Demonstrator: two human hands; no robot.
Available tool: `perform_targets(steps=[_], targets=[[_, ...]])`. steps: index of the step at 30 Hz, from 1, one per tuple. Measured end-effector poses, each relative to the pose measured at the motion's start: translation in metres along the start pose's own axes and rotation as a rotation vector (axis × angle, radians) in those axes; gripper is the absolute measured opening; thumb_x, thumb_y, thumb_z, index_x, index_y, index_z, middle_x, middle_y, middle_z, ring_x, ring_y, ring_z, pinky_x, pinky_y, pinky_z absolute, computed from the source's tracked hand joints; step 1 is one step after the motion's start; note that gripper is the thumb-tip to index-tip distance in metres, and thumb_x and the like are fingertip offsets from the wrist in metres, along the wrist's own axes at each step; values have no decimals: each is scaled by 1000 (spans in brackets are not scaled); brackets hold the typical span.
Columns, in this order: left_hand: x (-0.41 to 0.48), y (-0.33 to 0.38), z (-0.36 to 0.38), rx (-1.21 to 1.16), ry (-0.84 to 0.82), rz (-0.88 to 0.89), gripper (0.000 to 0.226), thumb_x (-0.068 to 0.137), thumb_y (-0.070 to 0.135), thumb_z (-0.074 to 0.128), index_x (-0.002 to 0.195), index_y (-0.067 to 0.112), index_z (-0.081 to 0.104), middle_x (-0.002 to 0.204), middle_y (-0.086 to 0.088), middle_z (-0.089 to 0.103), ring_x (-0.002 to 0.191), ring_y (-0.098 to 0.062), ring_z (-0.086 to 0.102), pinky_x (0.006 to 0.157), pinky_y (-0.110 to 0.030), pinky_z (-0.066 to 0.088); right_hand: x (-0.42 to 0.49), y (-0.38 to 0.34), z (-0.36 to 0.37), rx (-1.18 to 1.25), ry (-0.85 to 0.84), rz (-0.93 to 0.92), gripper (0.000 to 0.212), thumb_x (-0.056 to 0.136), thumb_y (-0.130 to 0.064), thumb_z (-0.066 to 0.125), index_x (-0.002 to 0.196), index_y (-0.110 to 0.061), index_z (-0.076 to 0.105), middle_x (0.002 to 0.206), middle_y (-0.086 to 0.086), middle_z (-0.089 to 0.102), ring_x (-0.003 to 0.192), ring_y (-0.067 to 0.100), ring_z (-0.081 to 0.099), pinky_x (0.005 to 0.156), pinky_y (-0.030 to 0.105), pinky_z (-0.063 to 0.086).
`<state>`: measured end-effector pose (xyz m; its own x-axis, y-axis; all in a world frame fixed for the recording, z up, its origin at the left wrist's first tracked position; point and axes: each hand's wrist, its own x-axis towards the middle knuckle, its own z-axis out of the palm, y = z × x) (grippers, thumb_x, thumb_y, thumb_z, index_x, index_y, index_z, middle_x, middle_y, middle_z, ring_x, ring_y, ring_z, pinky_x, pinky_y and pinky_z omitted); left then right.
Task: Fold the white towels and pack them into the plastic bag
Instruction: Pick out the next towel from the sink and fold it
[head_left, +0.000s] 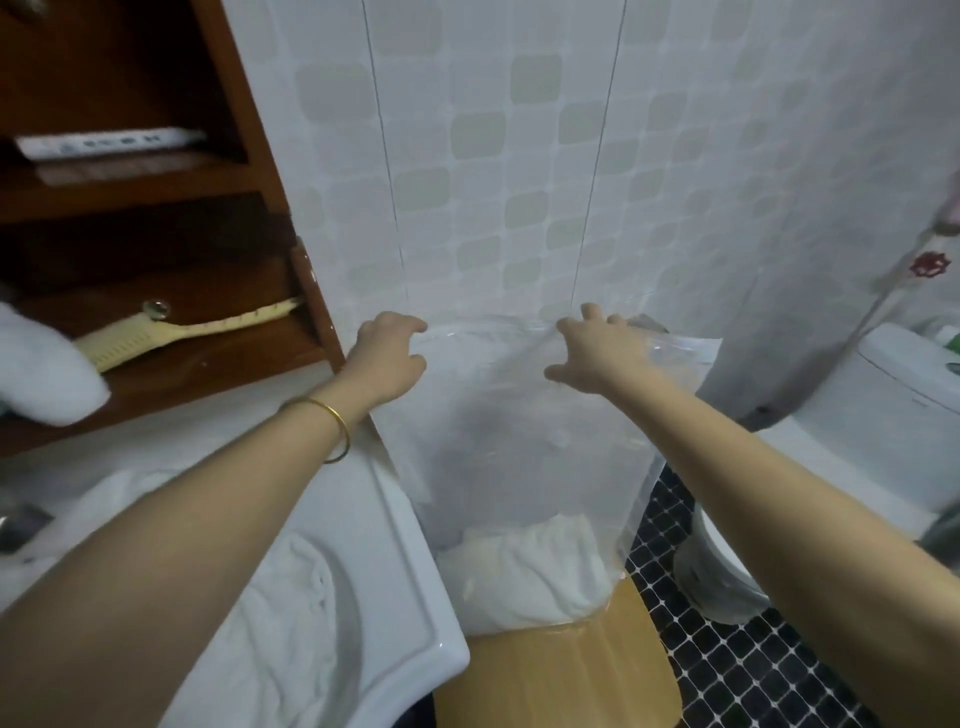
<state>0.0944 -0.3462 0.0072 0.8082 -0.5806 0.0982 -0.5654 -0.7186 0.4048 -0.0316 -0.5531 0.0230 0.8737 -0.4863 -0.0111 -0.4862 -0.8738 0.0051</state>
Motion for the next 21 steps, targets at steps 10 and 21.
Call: perform_targets(steps=[10,21], targets=[[-151,-142,-26,-23,-317,-173,29,90,12,56,118,8,63,125,-7,60,112,-19,55,90,-22,39,-93,-165,49,406,313,-472,28,88,-15,54,115,-12,60,119,10,54,105,32,52,79,39,46],[-249,-270,1,619,-282,125,21,92,14,44,112,16,52,115,-9,50,108,-29,49,78,-34,39,-173,-323,194,711,-536,-157,53,85,-11,64,134,-9,44,129,13,54,104,23,56,69,15,42]])
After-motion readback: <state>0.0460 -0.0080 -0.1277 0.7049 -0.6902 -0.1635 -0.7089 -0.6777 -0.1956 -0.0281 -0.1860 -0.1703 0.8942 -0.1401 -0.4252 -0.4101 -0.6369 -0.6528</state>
